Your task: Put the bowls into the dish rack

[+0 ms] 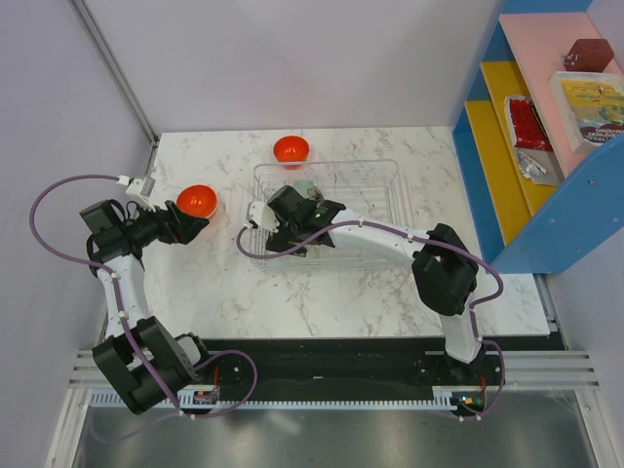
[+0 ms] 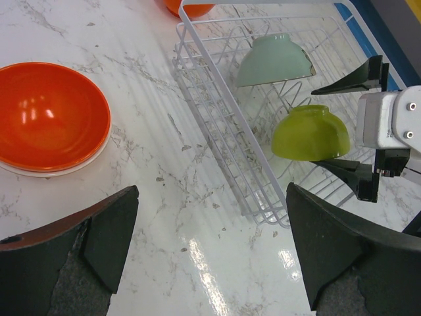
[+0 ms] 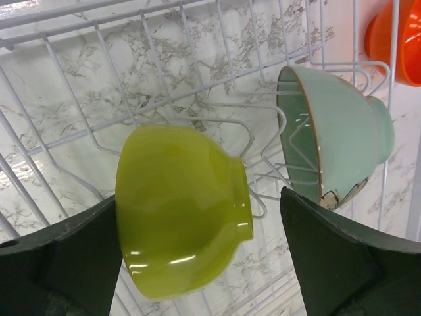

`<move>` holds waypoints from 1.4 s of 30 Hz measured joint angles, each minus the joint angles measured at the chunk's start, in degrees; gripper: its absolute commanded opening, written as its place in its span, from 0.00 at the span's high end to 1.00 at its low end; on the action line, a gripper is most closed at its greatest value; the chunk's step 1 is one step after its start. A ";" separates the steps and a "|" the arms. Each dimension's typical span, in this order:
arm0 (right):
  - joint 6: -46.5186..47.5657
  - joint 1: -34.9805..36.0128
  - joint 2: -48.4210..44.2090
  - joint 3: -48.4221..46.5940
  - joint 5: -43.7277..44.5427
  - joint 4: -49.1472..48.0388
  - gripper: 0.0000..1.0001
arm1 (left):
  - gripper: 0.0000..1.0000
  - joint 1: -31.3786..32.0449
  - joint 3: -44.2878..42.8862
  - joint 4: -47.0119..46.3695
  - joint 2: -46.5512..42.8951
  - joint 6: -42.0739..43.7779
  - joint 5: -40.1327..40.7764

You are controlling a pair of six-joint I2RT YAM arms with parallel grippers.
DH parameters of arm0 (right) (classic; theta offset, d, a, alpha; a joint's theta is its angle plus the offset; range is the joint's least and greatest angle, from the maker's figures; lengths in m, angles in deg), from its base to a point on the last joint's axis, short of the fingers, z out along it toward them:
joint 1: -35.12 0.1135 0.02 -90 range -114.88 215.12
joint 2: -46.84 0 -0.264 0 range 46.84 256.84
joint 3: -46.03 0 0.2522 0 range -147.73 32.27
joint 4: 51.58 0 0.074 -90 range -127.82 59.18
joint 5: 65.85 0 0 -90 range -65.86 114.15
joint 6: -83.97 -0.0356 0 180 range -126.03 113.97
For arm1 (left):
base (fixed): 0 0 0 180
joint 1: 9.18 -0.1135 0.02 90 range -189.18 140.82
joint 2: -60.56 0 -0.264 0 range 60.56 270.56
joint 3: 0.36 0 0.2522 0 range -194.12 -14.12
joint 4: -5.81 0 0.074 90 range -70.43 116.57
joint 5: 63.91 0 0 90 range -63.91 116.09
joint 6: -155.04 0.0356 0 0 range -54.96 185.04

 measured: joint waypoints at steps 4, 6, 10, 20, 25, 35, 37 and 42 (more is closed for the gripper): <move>1.18 1.05 -0.31 0.70 2.71 -1.03 0.02 | 0.00 0.00 0.00 0.00 0.00 0.00 0.00; 1.88 1.53 -0.42 0.96 3.89 -1.38 0.02 | 0.00 0.00 0.00 0.00 0.00 0.00 0.00; 3.45 1.99 -0.57 0.85 4.42 -0.98 0.02 | 0.00 0.00 0.00 0.00 0.00 0.00 -0.02; 7.28 1.88 -0.98 -6.29 -2.49 10.49 0.02 | 0.00 0.00 0.00 0.00 0.00 0.00 -0.11; 8.41 1.86 -1.09 -8.31 -4.15 15.80 0.02 | 0.00 0.00 0.00 0.00 0.00 0.00 -0.59; -8.92 -1.42 -4.76 -24.39 -6.01 18.58 0.02 | 0.01 0.02 -1.53 -0.44 2.75 0.00 2.40; -14.34 -1.60 -8.17 -26.53 -6.51 17.84 0.02 | 0.01 0.02 -3.80 -1.07 5.99 -0.04 4.24; -24.02 1.49 -18.78 -29.05 -4.66 13.99 0.02 | 0.02 0.59 -8.63 -5.44 13.79 -1.14 12.50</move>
